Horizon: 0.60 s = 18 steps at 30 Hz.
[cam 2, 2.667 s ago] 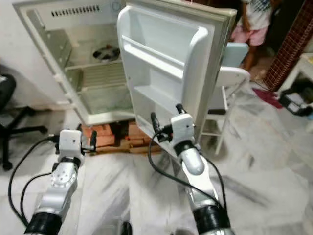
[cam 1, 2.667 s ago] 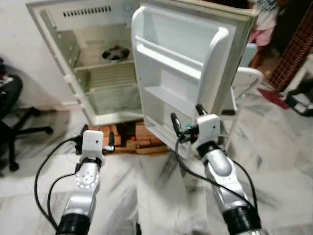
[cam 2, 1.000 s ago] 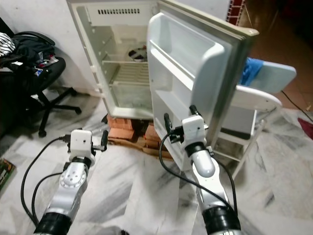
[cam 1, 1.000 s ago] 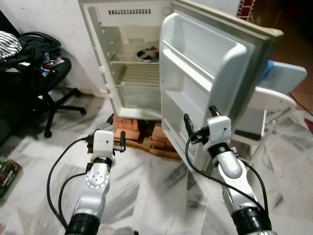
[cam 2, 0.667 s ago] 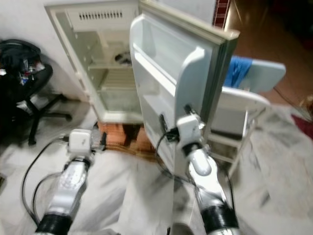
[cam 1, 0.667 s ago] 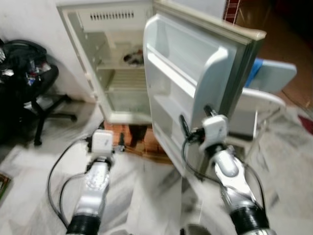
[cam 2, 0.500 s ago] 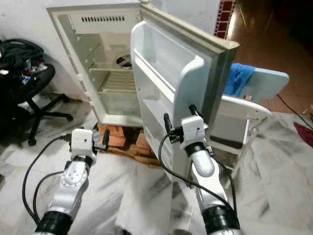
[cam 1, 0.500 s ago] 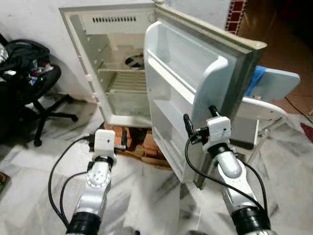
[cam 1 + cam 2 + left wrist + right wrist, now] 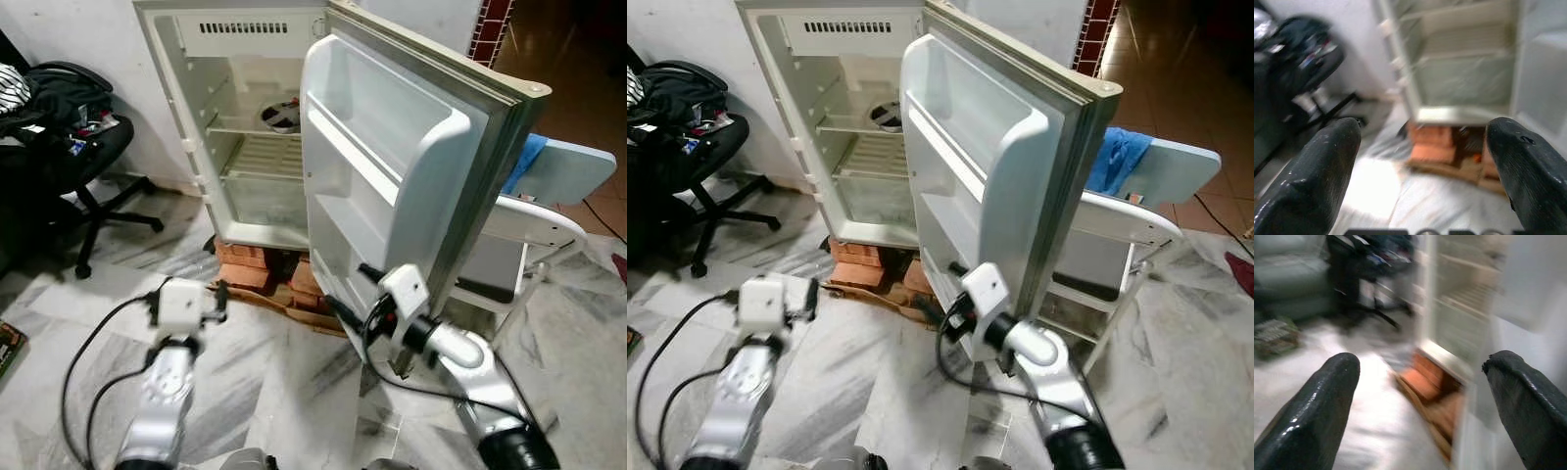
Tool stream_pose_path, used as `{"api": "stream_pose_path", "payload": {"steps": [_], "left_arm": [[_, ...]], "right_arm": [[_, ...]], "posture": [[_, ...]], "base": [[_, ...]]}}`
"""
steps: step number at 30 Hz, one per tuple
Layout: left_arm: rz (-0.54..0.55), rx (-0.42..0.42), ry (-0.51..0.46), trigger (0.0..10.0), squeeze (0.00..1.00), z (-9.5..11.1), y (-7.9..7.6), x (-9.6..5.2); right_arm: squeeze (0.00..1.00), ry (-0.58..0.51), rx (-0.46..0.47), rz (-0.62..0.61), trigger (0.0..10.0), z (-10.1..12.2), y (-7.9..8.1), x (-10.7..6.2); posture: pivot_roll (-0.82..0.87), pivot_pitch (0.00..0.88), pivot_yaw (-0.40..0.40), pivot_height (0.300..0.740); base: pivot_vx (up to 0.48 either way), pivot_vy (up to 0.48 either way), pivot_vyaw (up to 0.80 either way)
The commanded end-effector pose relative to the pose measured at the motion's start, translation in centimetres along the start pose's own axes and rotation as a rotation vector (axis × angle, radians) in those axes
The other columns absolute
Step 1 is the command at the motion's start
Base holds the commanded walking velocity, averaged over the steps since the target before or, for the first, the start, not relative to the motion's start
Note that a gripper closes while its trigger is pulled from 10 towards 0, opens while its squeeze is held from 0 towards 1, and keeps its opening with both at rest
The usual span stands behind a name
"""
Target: Restocking fridge
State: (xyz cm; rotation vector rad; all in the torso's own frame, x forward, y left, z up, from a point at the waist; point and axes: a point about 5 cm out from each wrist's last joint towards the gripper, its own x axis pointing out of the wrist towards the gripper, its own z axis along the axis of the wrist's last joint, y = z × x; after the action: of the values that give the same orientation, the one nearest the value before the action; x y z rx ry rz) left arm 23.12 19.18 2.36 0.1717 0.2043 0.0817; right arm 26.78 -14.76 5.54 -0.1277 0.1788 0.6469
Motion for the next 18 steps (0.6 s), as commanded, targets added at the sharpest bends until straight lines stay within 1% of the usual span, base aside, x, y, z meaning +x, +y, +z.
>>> {"api": "stream_pose_path", "payload": {"steps": [1, 2, 3, 4, 5, 6, 8, 9, 11, 14, 16, 18], "left_arm": [[0.045, -0.003, 0.031, 10.0, 0.0, -0.6, 1.5, -0.7], [0.045, -0.003, 0.031, 10.0, 0.0, -0.6, 1.5, -0.7], [0.07, -0.004, 0.055, 10.0, 0.0, -1.2, 2.1, -1.3], [0.116, -0.019, 0.109, 10.0, 0.0, -2.4, 3.0, -2.2], [0.132, -0.027, 0.13, 10.0, 0.0, -2.8, 3.2, -2.6], [0.161, -0.04, 0.167, 10.0, 0.0, -3.6, 3.8, -3.3], [0.191, -0.052, 0.207, 10.0, 0.0, -4.6, 4.4, -4.1], [0.207, -0.056, 0.223, 10.0, 0.0, -5.0, 4.8, -4.5], [0.213, -0.052, 0.228, 10.0, 0.0, -5.1, 5.0, -4.7], [0.219, -0.043, 0.229, 10.0, 0.0, -5.2, 5.3, -4.9], [0.217, -0.04, 0.226, 10.0, 0.0, -5.2, 5.3, -4.9], [0.211, -0.037, 0.227, 10.0, 0.0, -5.2, 5.3, -4.8]], "right_arm": [[0.0, 0.028, -0.012, -0.093, 10.0, -0.2, -1.9, -0.5], [0.0, 0.028, -0.012, -0.093, 10.0, -0.2, -1.9, -0.5], [0.0, 0.054, -0.017, -0.123, 10.0, -0.3, -2.8, -0.7], [0.0, 0.104, -0.036, -0.178, 10.0, -0.5, -4.3, -1.1], [0.0, 0.121, -0.043, -0.199, 10.0, -0.5, -4.8, -1.2], [0.0, 0.126, -0.036, -0.214, 10.0, -0.4, -5.6, -1.4], [0.0, 0.129, -0.025, -0.225, 10.0, -0.3, -6.4, -1.6], [0.0, 0.147, -0.021, -0.22, 10.0, -0.4, -6.8, -1.9], [0.0, 0.168, -0.019, -0.204, 10.0, -0.6, -7.0, -2.2], [0.0, 0.246, 0.002, -0.114, 10.0, -1.7, -7.1, -3.8], [0.0, 0.304, 0.02, -0.048, 10.0, -2.7, -6.6, -5.1], [0.0, 0.409, 0.042, 0.012, 10.0, -4.4, -5.9, -7.4]], "posture": [[-0.02, 0.0, 0.046, 0.74], [-0.02, 0.0, 0.046, 0.74], [-0.02, 0.0, 0.043, 0.74], [0.0, 0.0, 0.039, 0.74], [0.0, 0.0, 0.039, 0.74], [0.0, 0.0, 0.035, 0.74], [0.01, 0.0, 0.03, 0.74], [0.02, 0.0, 0.024, 0.74], [0.02, 0.0, 0.02, 0.74], [0.03, 0.0, 0.012, 0.74], [0.03, 0.0, 0.013, 0.74], [0.01, 0.0, 0.025, 0.74]], "base": [[0.0, 0.0, 0.0], [0.0, 0.0, 0.0], [0.0, 0.0, 0.0], [0.0, 0.0, 0.0], [0.0, 0.0, 0.0], [0.0, 0.0, 0.0], [0.0, 0.0, 0.0], [0.0, 0.0, 0.0], [0.0, 0.0, 0.0], [0.0, 0.0, 0.0], [0.0, 0.0, 0.0], [0.0, 0.0, 0.0]]}}
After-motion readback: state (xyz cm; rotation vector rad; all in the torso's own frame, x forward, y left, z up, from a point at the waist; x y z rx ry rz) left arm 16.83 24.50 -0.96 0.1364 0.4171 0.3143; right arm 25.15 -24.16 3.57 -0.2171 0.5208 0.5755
